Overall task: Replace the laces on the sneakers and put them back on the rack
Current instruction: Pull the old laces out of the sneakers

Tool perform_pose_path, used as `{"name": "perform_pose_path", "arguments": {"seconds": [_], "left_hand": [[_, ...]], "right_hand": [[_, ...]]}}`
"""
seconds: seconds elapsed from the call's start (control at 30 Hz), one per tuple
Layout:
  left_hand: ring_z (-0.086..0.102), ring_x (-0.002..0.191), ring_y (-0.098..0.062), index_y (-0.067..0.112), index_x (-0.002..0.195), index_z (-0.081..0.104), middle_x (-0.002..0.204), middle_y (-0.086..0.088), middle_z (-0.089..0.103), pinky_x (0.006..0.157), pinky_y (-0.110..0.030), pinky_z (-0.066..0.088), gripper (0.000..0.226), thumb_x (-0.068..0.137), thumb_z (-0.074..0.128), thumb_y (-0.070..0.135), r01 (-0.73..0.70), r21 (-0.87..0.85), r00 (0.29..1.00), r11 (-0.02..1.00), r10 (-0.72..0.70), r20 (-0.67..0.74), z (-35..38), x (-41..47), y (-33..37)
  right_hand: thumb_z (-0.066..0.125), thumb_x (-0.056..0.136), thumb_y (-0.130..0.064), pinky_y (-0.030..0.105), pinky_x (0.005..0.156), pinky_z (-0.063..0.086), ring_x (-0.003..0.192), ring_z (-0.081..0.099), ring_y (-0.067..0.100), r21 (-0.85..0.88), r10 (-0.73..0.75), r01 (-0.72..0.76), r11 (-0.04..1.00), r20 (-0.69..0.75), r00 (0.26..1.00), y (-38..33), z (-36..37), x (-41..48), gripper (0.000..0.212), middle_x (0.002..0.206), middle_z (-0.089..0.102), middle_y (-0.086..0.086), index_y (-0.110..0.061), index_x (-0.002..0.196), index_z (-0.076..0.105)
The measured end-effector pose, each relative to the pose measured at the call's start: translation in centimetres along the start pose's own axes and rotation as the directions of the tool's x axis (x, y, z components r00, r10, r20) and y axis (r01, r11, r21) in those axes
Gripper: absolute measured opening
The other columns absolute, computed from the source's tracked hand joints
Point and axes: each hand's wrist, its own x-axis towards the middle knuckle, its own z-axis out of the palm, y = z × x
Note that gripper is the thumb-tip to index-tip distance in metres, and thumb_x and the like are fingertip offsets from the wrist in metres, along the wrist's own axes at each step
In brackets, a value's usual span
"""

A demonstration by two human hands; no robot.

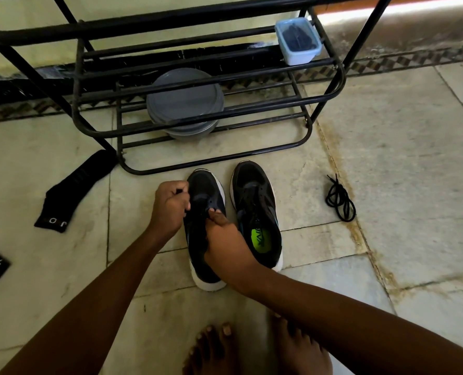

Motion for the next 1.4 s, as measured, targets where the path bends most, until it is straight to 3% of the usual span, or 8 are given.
{"name": "perform_pose_path", "arguments": {"seconds": [0.13,0.33,0.47,0.7,0.93,1.07,1.17,1.4], "left_hand": [[0.029,0.047,-0.017,0.010,0.050,0.035,0.050,-0.016,0.028,0.048,-0.037,0.023,0.027,0.072,0.049,0.017,-0.005,0.126,0.999,0.992,0.011,-0.050,0.5,0.5,0.2],[0.042,0.044,-0.022,0.012,0.058,0.050,0.046,-0.002,0.044,0.048,-0.027,0.037,0.024,0.080,0.054,0.004,0.430,0.128,0.901,0.894,-0.416,-0.120,-0.7,2.0,1.6],[0.024,0.037,-0.014,0.012,0.063,0.040,0.051,-0.003,0.028,0.049,-0.022,0.023,0.029,0.084,0.053,-0.003,0.644,0.070,0.765,0.762,-0.642,-0.054,-1.6,2.4,3.0],[0.023,0.035,-0.010,0.014,0.072,0.044,0.046,0.004,0.029,0.040,-0.019,0.018,0.025,0.097,0.051,0.015,0.585,-0.286,0.810,0.759,-0.567,0.150,-0.2,1.7,5.9],[0.026,0.036,-0.009,0.017,0.064,0.043,0.051,0.003,0.031,0.043,-0.017,0.016,0.034,0.095,0.056,0.013,0.502,-0.296,0.864,0.813,-0.454,0.218,5.5,2.4,9.7],[0.040,0.047,-0.015,0.015,0.072,0.048,0.061,-0.004,0.039,0.042,-0.019,0.026,0.027,0.096,0.061,0.015,0.427,-0.251,0.898,0.869,-0.376,0.227,10.9,3.3,12.1],[0.046,0.059,-0.018,0.016,0.078,0.051,0.071,-0.005,0.044,0.049,-0.026,0.037,0.020,0.096,0.061,0.017,0.463,-0.265,0.878,0.846,-0.396,0.270,15.0,3.5,12.9],[0.050,0.071,-0.017,0.014,0.088,0.056,0.083,-0.008,0.053,0.062,-0.030,0.035,0.017,0.101,0.052,0.004,0.566,-0.349,0.805,0.747,-0.410,0.429,20.3,2.7,12.0]], "right_hand": [[0.059,0.093,-0.015,0.044,0.109,0.047,0.134,0.049,0.032,-0.022,0.005,-0.004,1.000,0.014,1.000,0.1,0.4,0.1,0.059,0.159,0.030,0.015,-0.006,0.149,0.040],[0.050,0.101,-0.014,0.043,0.119,0.036,0.150,0.029,0.031,-0.063,-0.014,0.016,0.998,0.023,1.000,0.3,0.6,-0.1,0.066,0.167,0.015,0.016,-0.004,0.159,0.021],[0.045,0.104,-0.016,0.040,0.122,0.030,0.150,0.030,0.030,-0.050,-0.034,0.035,0.998,0.020,0.999,0.0,0.5,0.1,0.059,0.164,0.024,0.017,-0.003,0.157,0.025],[0.061,0.099,-0.013,0.030,0.092,0.053,0.108,0.063,0.025,0.270,0.026,0.034,0.962,-0.214,0.976,-1.6,-5.0,-2.2,0.061,0.124,0.062,0.014,-0.007,0.153,0.033],[0.061,0.095,-0.007,0.033,0.108,0.045,0.130,0.055,0.025,0.440,0.129,0.016,0.898,-0.297,0.946,1.4,-9.8,-3.0,0.055,0.141,0.056,0.011,-0.008,0.148,0.047],[0.061,0.091,-0.009,0.037,0.095,0.057,0.107,0.070,0.015,0.698,0.309,-0.055,0.714,-0.244,0.919,5.2,-11.7,-3.5,0.049,0.120,0.072,-0.003,-0.023,0.138,0.057],[0.058,0.094,0.002,0.040,0.081,0.062,0.096,0.073,0.022,0.908,0.433,-0.077,0.412,-0.121,0.893,8.0,-13.0,-4.3,0.044,0.113,0.071,0.009,-0.015,0.134,0.056],[0.056,0.092,0.005,0.035,0.070,0.054,0.088,0.067,0.020,0.989,0.568,-0.138,0.050,0.086,0.819,13.4,-13.9,-6.5,0.037,0.099,0.070,0.008,-0.014,0.123,0.064]]}}
